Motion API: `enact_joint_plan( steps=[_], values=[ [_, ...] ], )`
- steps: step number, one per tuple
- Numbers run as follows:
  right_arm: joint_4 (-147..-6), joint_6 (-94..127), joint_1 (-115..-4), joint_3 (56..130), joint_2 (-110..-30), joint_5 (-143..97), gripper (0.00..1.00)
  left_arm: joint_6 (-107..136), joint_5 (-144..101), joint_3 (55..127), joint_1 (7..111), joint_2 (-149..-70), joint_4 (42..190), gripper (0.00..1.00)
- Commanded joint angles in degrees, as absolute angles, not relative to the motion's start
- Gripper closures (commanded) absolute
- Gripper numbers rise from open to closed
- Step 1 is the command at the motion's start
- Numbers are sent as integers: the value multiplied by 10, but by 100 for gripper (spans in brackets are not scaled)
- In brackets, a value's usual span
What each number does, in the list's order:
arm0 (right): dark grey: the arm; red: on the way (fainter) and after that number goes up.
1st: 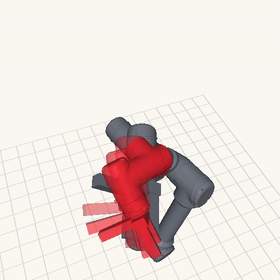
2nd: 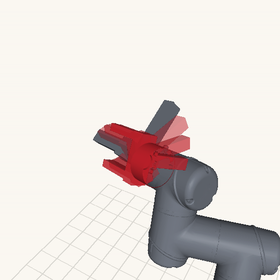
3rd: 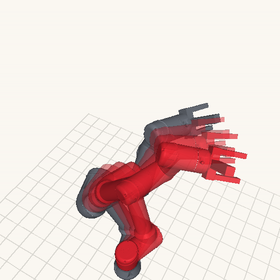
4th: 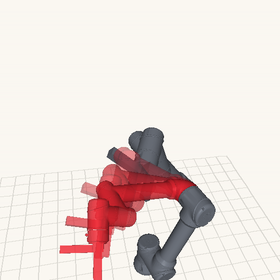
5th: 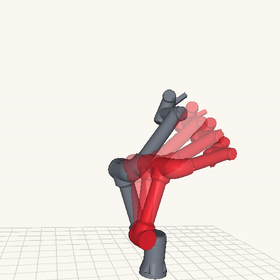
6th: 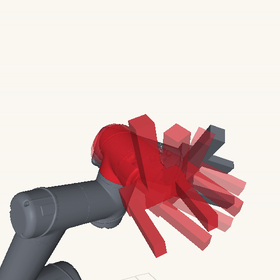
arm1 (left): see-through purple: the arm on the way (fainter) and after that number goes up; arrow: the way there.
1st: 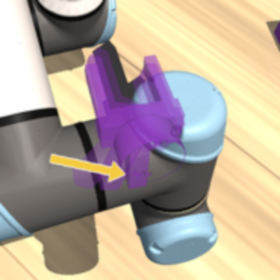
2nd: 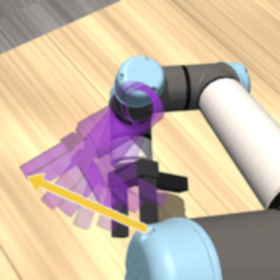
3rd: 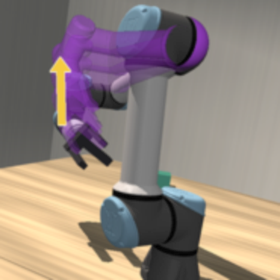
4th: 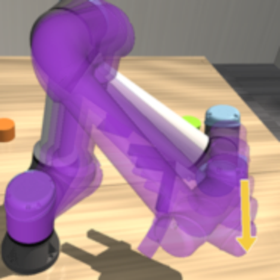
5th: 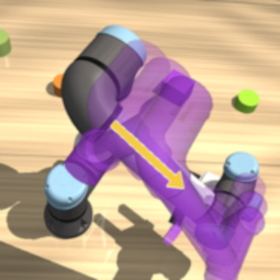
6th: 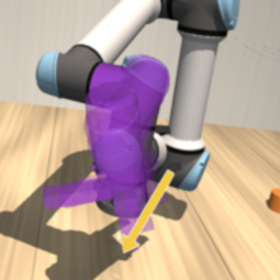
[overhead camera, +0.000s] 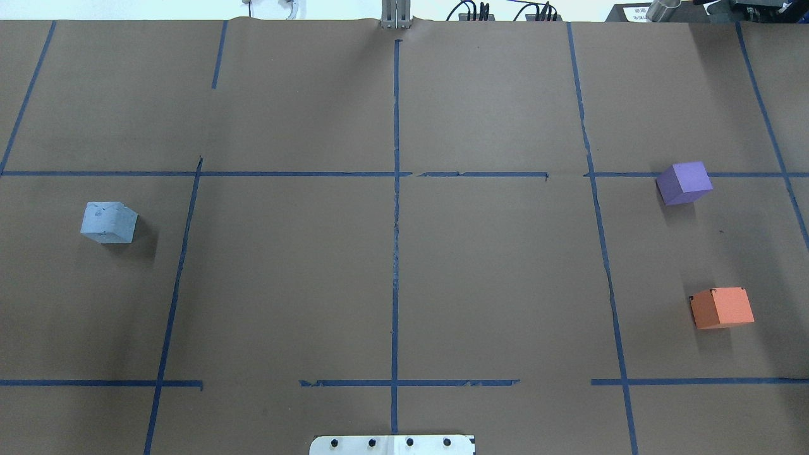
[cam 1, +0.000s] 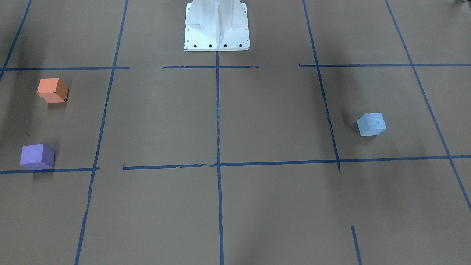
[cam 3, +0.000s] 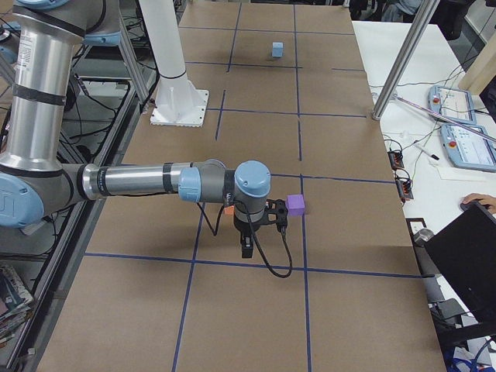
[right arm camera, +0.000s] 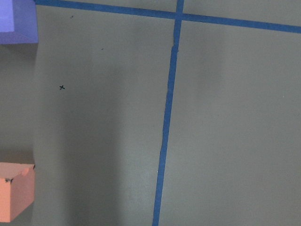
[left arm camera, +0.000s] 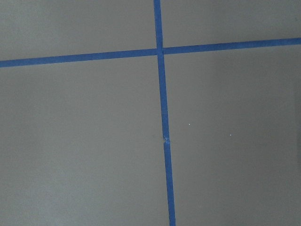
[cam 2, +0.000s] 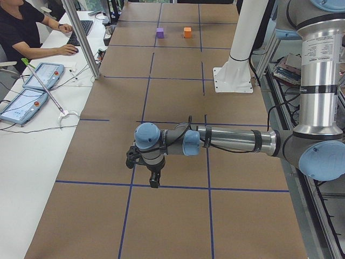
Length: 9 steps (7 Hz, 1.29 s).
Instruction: Place blue block between orange and purple blocks
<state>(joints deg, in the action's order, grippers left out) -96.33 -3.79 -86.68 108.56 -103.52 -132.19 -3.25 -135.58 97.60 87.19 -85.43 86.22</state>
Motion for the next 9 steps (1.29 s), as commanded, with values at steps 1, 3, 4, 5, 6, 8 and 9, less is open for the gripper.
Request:
enact_joint_plan(
  steps=[1, 3, 4, 5, 6, 8, 9],
  values=[
    [-963, -33, -867, 1087, -1039, -1325, 0, -31, -1355, 979, 871, -853, 871, 0],
    [-963, -33, -867, 1090, -1040, -1337, 0, -28, -1355, 980, 872, -852, 872, 0],
    [-963, -33, -866, 1090, -1039, -1340, 0, -28, -1355, 973, 872, -852, 872, 0],
    [-963, -33, -866, 1087, -1040, -1355, 0, -27, -1357, 979, 871, -852, 872, 0],
    [-962, -33, -866, 1087, -1039, -1356, 0, -26, -1351, 978, 871, -853, 872, 0],
    [-962, -34, -866, 1089, -1039, -1357, 0, -30, -1353, 977, 871, -856, 874, 0],
    [-962, -34, -866, 1088, -1039, -1357, 0, -30, -1354, 978, 871, -853, 874, 0]
  ],
)
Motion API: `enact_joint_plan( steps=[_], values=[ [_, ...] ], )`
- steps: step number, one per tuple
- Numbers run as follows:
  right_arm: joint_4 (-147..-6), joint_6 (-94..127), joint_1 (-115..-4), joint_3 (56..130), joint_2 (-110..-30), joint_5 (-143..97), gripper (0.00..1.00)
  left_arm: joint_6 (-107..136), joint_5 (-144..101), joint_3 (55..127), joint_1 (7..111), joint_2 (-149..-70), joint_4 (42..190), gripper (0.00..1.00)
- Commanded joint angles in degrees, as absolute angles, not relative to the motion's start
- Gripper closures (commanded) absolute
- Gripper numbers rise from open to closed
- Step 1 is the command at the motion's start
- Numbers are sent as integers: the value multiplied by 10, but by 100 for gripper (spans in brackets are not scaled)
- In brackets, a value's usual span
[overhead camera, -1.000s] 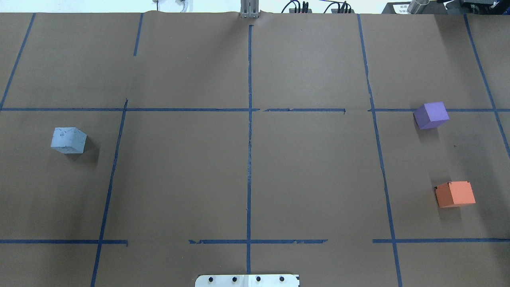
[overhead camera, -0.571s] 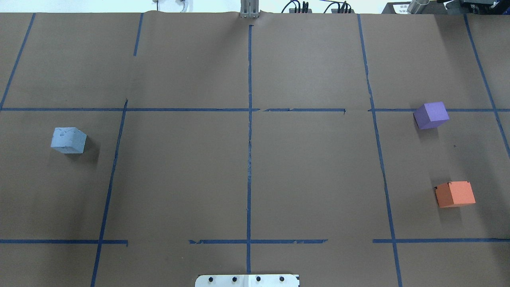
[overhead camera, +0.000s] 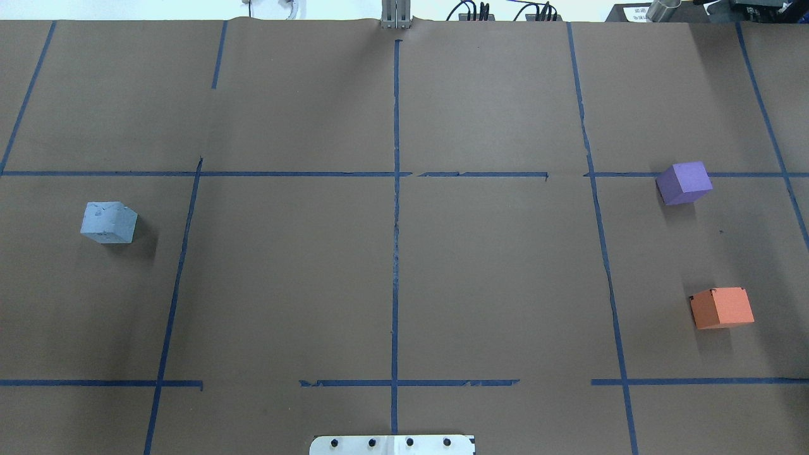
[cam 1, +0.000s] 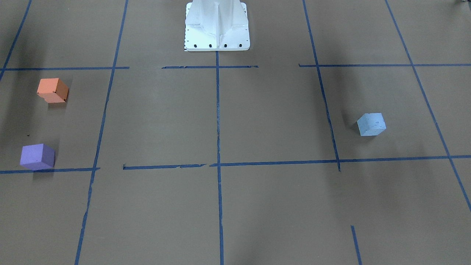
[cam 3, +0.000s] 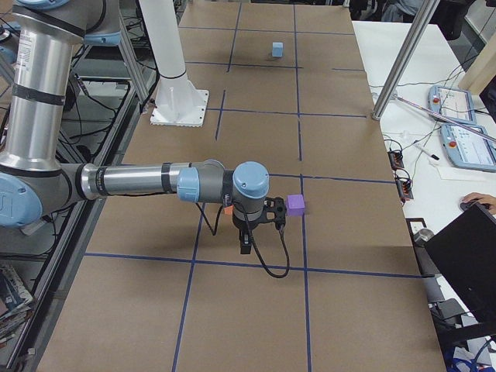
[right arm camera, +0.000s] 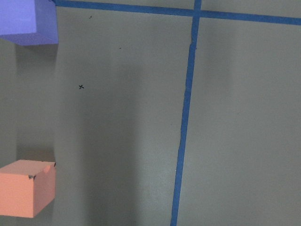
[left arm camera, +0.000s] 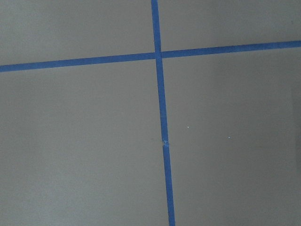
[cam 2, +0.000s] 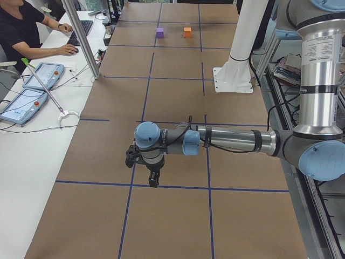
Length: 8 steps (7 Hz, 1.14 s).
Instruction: Place blue block between orange and purple blocks
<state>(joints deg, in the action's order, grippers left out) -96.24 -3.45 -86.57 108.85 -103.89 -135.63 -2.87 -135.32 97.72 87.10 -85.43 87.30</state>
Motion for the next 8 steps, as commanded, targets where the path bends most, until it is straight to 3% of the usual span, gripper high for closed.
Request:
enact_joint_plan(
  steps=[1, 5, 8],
  values=[
    [-962, -34, -866, 1089, -1039, -1356, 0, -31, -1357, 981, 871, -852, 877, 0],
    [-962, -34, -866, 1091, -1038, -1391, 0, 48, -1361, 993, 862, -849, 955, 0],
    [-961, -38, -866, 1091, -1035, -1389, 0, 245, -1377, 1028, 735, -878, 991, 0]
  ],
)
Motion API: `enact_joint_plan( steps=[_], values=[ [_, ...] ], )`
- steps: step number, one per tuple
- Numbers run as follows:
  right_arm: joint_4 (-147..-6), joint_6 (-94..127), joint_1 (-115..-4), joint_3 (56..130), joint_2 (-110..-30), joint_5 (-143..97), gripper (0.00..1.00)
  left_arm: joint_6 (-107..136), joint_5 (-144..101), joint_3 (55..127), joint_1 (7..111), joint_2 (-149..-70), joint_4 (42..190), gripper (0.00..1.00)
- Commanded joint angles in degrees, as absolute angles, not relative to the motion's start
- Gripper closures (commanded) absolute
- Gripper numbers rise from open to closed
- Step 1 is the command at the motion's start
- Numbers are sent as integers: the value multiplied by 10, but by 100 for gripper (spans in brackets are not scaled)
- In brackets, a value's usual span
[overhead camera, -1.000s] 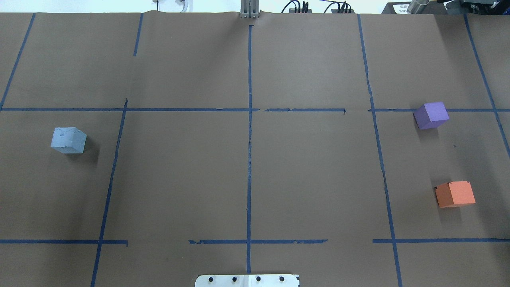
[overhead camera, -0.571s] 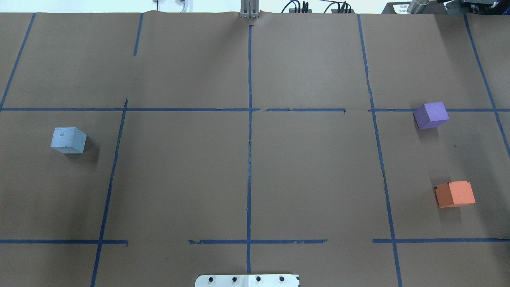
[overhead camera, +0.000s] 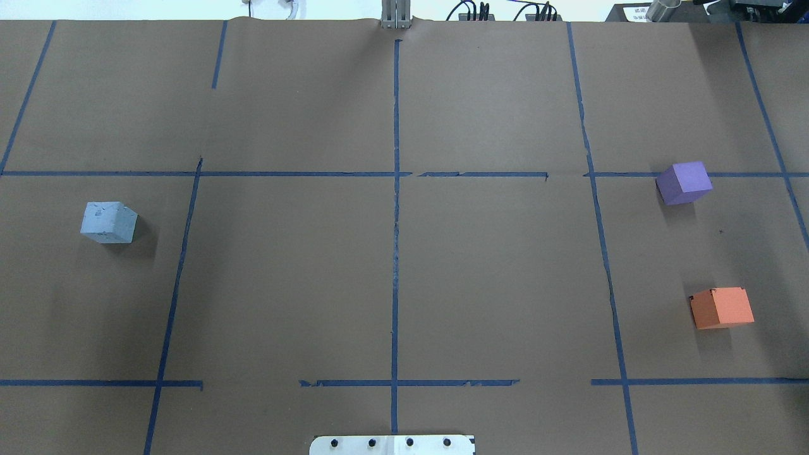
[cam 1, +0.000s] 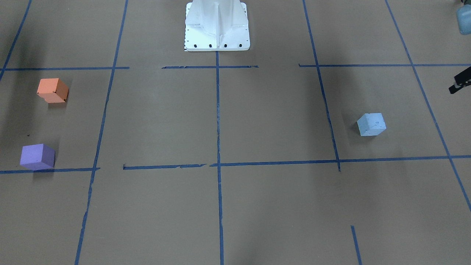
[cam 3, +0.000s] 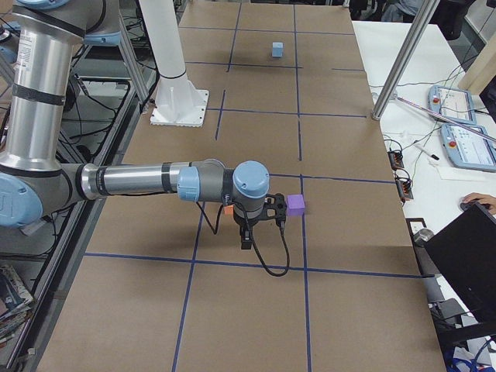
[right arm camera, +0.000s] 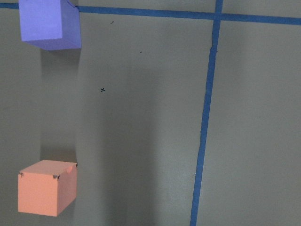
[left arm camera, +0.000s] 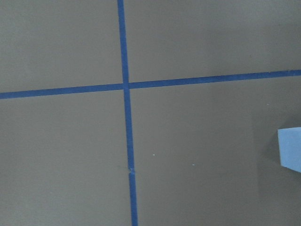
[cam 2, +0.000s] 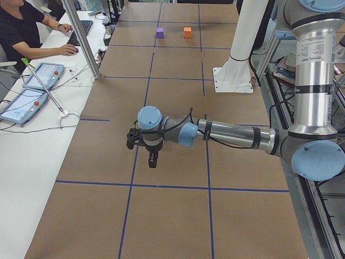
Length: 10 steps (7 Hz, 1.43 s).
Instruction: Place blue block between orange and purple blocks
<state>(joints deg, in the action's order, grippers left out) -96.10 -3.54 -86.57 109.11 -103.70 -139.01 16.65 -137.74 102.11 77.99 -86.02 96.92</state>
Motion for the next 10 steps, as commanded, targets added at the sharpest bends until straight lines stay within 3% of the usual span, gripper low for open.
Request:
enact_joint_plan(
  steps=[1, 6, 10],
  values=[
    [-961, -39, -866, 1092, -1034, -1390, 0, 301, -1375, 1024, 683, -901, 1011, 0],
    [-961, -38, -866, 1095, -1033, -1392, 0, 367, -1303, 964, 570, -981, 1016, 0],
    [-962, -33, -866, 1094, -1034, -1393, 0, 366, -1279, 935, 567, -993, 1019, 0]
  ],
)
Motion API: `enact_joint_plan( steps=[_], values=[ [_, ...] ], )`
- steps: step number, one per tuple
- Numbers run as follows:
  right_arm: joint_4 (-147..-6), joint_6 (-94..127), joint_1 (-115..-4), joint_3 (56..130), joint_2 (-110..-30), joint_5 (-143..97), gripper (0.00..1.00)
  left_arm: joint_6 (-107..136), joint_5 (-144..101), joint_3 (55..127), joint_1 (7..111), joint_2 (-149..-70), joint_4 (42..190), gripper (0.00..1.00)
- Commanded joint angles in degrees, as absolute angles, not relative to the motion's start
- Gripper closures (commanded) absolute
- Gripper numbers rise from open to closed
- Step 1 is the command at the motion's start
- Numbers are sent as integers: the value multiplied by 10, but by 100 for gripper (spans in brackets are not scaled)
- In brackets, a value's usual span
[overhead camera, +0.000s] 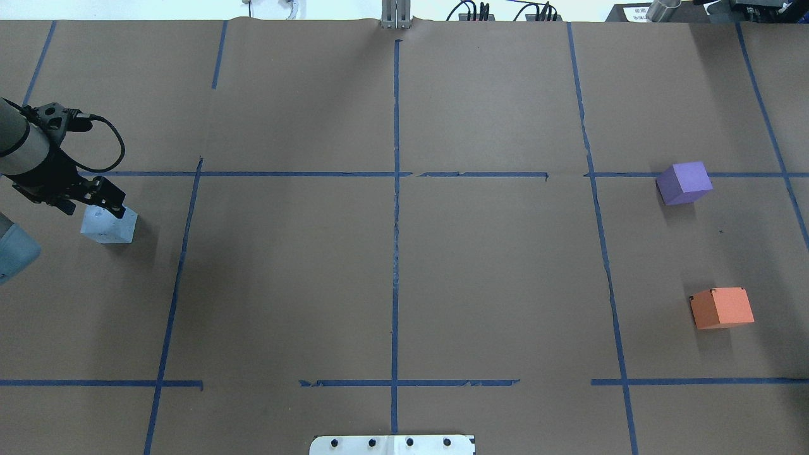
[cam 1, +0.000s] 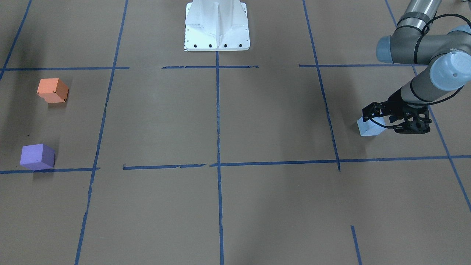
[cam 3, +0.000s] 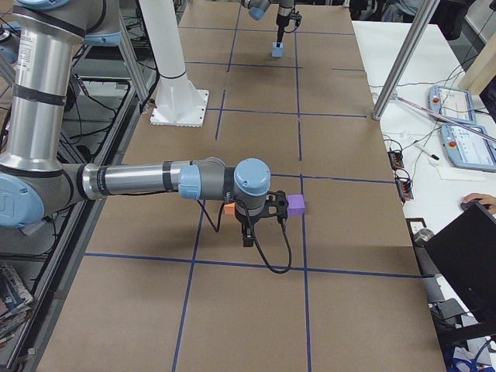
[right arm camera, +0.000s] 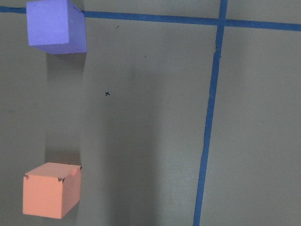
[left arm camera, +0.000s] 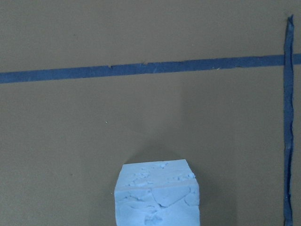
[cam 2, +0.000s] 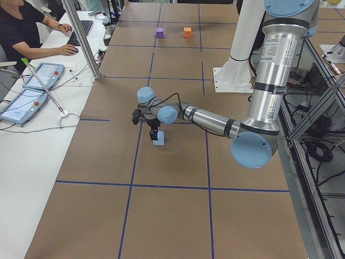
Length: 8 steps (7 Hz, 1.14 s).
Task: Place blue block between orange and purple blocks
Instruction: 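Lower the left gripper onto the light blue cube and grasp it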
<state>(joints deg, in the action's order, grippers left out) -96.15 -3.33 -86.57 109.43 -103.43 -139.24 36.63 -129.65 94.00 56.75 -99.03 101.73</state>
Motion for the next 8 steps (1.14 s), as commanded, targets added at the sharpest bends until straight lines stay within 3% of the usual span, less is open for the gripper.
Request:
enact_joint_plan(
  steps=[1, 4, 5, 6, 8],
  values=[
    [-962, -33, -866, 1094, -1034, -1393, 0, 369, -1279, 923, 564, -996, 1020, 0],
    [-962, -33, -866, 1092, -1034, -1392, 0, 370, -1281, 891, 554, -1015, 1020, 0],
    [-962, -33, -865, 1092, -1034, -1392, 0, 371, -1284, 896, 554, -1015, 1020, 6],
    [-962, -32, -865, 1091, -1034, -1392, 0, 372, -1285, 899, 554, -1014, 1015, 19],
    [-963, -32, -865, 1090, -1034, -1391, 0, 408, -1285, 935, 555, -1008, 1005, 77]
  ],
)
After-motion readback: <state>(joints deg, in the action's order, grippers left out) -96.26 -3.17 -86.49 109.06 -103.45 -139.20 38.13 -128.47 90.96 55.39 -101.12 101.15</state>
